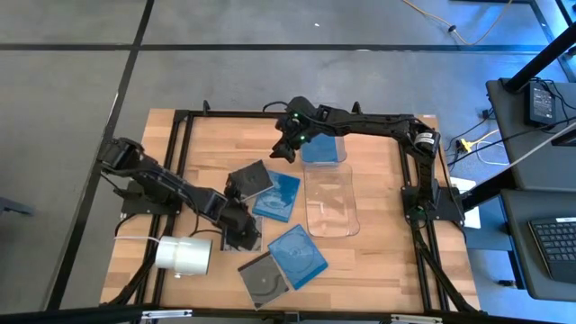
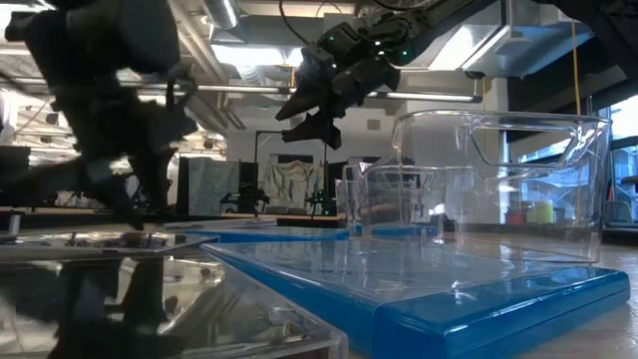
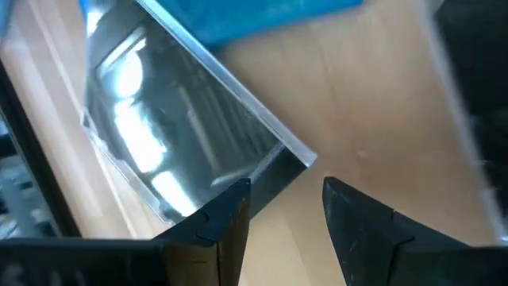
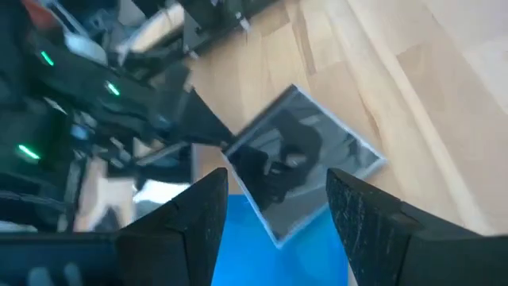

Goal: Pick & place jewel cases by type
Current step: Put the top black CD case into the bottom transparent bin

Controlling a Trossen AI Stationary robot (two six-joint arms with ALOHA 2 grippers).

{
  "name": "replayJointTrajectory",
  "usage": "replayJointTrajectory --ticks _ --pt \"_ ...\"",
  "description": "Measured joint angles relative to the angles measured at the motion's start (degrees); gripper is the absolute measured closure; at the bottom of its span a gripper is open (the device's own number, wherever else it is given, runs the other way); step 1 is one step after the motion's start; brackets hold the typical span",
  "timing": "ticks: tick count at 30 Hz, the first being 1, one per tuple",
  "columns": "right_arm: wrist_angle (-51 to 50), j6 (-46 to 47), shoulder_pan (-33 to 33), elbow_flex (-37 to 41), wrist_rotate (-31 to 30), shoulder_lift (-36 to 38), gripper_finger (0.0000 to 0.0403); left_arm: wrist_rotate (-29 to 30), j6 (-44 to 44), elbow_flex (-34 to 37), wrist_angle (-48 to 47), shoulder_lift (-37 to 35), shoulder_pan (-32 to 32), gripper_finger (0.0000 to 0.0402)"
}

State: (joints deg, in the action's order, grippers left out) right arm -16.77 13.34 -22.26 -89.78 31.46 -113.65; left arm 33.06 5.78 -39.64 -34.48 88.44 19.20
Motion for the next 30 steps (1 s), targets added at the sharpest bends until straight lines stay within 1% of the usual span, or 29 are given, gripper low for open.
replayJointTrajectory --ticks 5,7,8,13,17,20,22,24,27,30 --pt "2.8 4.2 -0.2 0.0 4.58 -0.29 0.0185 3.4 -3.95 -0.24 -0.04 4.41 0.04 0.0247" --pt "2.46 4.54 -0.2 0.02 4.83 -0.49 0.0185 4.9 -5.21 -0.23 0.01 5.09 0.1 0.0247" --pt "2.6 4.55 -0.18 0.02 4.21 -0.76 0.0185 5.6 -5.71 -0.21 0.12 5.19 0.18 0.0247" --pt "2.99 5.06 1.01 0.0 -3.76 -1.7 0.0185 5.59 -7.87 -0.09 0.15 4.99 0.15 0.0247" --pt "2.05 4.23 1.97 0.02 -3.45 -2.1 0.0185 5.45 -8.26 -0.08 0.12 4.99 0.15 0.0247" --pt "2.1 -0.21 2.85 0.02 -3.48 -2.25 0.0185 5.39 -8.82 -0.07 0.09 4.99 0.13 0.0247" --pt "2.54 -2.93 3.56 0.02 -4.54 -2.25 0.0185 5.35 -10.31 -0.07 0.05 4.99 0.13 0.0247" --pt "2.42 -4.32 4.6 0.02 -8.01 -2.25 0.0185 5.35 -11.63 -0.04 -0.01 4.99 0.11 0.0247" --pt "2.0 -8.91 6.45 0.02 -12.86 -2.25 0.0185 5.35 -12.42 -0.04 -0.04 4.99 0.11 0.0247" --pt "2.41 -10.68 8.04 0.02 -15.27 -2.25 0.0185 5.42 -12.53 -0.02 -0.04 5.01 0.11 0.0247"
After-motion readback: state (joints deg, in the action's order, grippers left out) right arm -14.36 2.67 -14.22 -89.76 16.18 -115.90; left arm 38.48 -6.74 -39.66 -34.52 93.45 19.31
